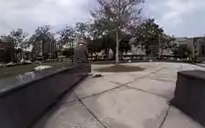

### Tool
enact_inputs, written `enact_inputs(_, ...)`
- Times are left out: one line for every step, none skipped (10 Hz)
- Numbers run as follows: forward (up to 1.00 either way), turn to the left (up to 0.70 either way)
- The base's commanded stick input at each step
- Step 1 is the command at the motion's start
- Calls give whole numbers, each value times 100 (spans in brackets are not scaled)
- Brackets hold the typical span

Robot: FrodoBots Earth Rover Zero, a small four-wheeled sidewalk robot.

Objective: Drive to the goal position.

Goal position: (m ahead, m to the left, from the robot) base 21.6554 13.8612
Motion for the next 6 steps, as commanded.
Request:
enact_inputs(85, -34)
enact_inputs(85, -34)
enact_inputs(85, -34)
enact_inputs(85, -34)
enact_inputs(85, -34)
enact_inputs(85, -34)
